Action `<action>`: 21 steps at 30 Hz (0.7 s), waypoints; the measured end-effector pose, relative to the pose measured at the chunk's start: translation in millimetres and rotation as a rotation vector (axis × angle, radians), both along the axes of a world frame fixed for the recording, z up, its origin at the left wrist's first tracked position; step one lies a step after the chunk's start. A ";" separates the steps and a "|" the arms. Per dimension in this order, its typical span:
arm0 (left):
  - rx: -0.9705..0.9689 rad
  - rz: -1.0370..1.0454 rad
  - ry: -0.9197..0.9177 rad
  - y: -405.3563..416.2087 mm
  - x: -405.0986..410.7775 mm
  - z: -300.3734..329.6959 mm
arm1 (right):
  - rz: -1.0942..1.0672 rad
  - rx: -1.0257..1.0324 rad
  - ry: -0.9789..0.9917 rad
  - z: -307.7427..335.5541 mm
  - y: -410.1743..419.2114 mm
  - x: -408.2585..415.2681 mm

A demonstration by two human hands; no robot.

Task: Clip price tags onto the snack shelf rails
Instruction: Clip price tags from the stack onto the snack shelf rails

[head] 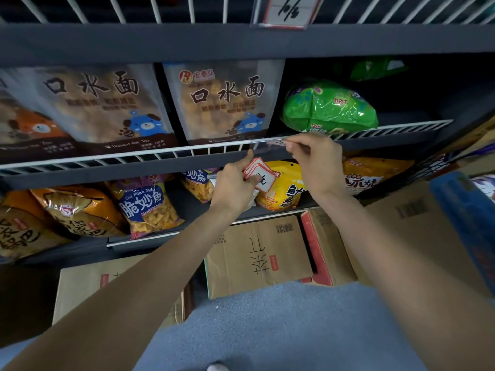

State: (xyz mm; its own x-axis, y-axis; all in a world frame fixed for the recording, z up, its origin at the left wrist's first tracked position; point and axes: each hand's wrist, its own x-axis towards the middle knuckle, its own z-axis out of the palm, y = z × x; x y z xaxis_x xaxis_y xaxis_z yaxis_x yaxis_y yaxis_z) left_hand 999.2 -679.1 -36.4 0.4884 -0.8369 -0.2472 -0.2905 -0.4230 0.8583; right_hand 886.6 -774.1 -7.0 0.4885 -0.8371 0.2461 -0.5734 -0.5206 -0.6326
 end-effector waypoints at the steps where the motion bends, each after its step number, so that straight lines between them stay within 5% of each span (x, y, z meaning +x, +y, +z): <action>1: 0.010 -0.018 -0.035 1.2 2.3 0.7 | 0.029 -0.040 0.022 -0.5 -1.2 1.9; 9: 0.072 -0.133 -0.183 1.3 17.2 -3.5 | 0.169 -0.138 0.305 -8.4 -6.2 20.9; 21: 0.042 -0.174 -0.197 2.8 23.2 -1.7 | 0.065 -0.483 0.643 -8.1 6.8 30.5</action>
